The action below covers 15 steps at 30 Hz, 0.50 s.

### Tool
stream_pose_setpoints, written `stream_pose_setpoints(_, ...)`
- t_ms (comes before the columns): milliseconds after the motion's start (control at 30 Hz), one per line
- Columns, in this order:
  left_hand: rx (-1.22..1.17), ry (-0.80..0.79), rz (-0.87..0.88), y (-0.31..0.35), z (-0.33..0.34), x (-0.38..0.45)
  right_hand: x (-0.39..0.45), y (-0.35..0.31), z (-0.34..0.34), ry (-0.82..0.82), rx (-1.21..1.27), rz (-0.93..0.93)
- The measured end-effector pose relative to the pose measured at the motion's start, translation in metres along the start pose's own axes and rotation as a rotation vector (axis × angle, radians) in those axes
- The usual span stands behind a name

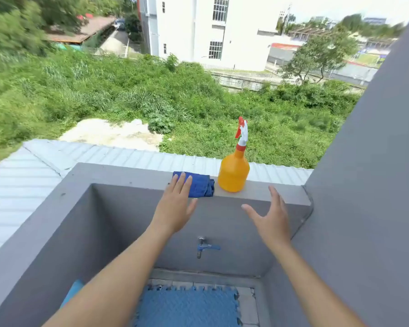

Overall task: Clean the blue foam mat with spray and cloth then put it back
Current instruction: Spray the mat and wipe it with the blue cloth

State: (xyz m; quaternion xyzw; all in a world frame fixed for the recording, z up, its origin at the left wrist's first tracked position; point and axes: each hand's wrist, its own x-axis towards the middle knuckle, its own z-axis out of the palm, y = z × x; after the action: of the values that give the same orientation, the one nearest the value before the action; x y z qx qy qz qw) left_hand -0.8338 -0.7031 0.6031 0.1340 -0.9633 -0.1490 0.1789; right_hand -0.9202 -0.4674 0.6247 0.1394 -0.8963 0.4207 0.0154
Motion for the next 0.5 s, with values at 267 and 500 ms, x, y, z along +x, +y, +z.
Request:
stream_pose_setpoints(267,0.181,-0.334,-0.042,-0.026,0.077,0.103,0.162,-0.019,0.059,-0.060,0.063,-0.043)
stream_pose_setpoints(500,0.277,-0.250,-0.064,-0.064,0.146,0.115,0.213,0.001,0.108,0.075,0.227,-0.118)
